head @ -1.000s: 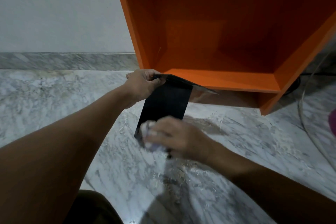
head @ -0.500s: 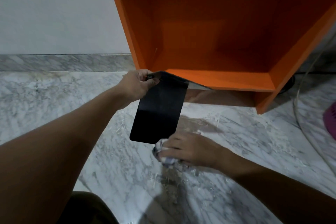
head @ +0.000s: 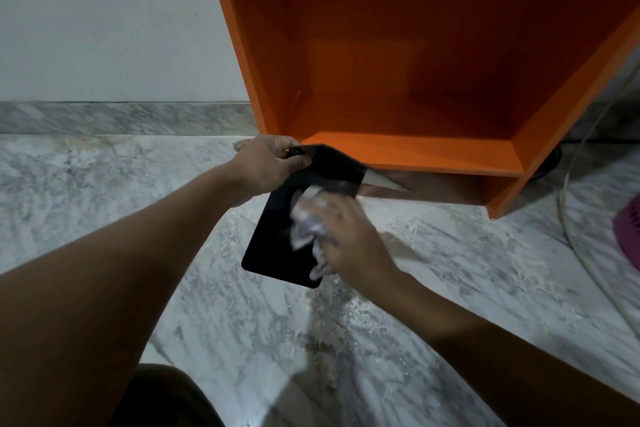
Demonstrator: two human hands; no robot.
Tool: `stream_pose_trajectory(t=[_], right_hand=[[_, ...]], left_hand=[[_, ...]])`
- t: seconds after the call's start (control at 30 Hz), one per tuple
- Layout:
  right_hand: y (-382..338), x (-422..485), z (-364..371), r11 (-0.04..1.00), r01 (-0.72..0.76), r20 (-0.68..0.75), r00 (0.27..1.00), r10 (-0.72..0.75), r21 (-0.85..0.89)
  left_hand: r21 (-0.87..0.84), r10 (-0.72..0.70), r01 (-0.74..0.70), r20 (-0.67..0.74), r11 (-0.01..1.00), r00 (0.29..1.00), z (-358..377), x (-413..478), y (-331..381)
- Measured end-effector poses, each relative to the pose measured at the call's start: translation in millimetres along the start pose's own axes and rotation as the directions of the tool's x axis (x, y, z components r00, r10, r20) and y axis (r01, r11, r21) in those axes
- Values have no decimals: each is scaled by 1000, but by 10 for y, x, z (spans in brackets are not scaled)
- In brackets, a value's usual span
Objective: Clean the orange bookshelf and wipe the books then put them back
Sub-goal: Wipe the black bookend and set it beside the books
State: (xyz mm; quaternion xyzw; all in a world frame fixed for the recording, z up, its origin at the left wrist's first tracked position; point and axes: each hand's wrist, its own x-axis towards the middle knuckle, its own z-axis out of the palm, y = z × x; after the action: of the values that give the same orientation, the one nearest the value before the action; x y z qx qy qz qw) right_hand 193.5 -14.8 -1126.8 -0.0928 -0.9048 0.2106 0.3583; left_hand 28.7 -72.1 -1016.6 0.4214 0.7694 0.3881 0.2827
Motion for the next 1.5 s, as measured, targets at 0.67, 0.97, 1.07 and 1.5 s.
stream_pose_trajectory(t=[0.67, 0.97, 1.07, 1.5], right_hand=[[582, -644, -14, 967, 233, 356, 916, -184, -99], [400, -112, -578, 648, -584, -176, 661, 729, 488], [60, 188, -715, 681, -464, -164, 747, 645, 567], [304, 63, -458, 408, -705, -47, 470, 881, 580]], left_hand=[[247, 134, -88, -176, 965, 975, -35, -47, 57], [531, 300, -234, -41, 814, 953, 9, -109, 51], [550, 321, -266, -4, 791, 947, 51, -72, 48], [543, 339, -331, 89, 772, 936, 108, -143, 166]])
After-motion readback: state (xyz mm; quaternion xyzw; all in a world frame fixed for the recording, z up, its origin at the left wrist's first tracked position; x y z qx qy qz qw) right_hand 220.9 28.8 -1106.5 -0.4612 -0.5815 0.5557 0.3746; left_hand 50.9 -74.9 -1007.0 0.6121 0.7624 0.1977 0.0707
